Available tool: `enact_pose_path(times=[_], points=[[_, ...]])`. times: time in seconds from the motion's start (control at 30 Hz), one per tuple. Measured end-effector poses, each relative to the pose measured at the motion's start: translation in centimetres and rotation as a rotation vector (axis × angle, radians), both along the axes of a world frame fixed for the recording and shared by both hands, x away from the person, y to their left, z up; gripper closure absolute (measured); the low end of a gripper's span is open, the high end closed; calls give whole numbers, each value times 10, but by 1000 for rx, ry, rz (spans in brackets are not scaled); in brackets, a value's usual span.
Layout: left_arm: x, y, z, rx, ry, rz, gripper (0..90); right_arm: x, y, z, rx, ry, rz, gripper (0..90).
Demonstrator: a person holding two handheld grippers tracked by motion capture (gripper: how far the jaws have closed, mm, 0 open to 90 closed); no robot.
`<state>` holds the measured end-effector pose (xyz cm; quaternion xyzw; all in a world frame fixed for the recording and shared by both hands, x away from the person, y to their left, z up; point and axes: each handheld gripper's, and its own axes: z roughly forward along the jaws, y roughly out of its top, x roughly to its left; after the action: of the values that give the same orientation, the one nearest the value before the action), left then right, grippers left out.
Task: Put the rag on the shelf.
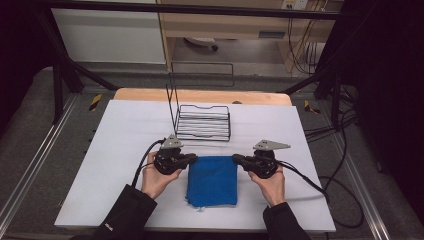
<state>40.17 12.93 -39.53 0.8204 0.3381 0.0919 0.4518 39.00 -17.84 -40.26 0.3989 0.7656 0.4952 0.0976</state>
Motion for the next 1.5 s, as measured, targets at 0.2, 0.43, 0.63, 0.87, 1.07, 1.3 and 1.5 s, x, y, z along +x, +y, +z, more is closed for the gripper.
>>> enact_pose_path(times=[0.2, 0.43, 0.63, 0.87, 1.07, 1.3, 1.5], points=[[-2, 1, 6, -13, -13, -1, 850, -2, -1, 5, 6, -25, 2, 869], [-6, 2, 15, -28, -36, -4, 850, -6, -1, 14, 12, -62, 4, 870], [-11, 2, 24, -41, -61, -12, 850, -9, -3, 23, 17, -100, -1, 870], [-17, 3, 35, -63, -92, -13, 850, -13, -4, 31, 23, -132, -4, 870], [-21, 4, 42, -77, -113, -7, 850, -17, -4, 39, 32, -167, -6, 870], [-23, 7, 51, -96, -142, -3, 850, -21, -3, 48, 41, -199, -5, 871], [-24, 9, 61, -117, -166, -1, 850, -25, -3, 61, 54, -234, -5, 871]])
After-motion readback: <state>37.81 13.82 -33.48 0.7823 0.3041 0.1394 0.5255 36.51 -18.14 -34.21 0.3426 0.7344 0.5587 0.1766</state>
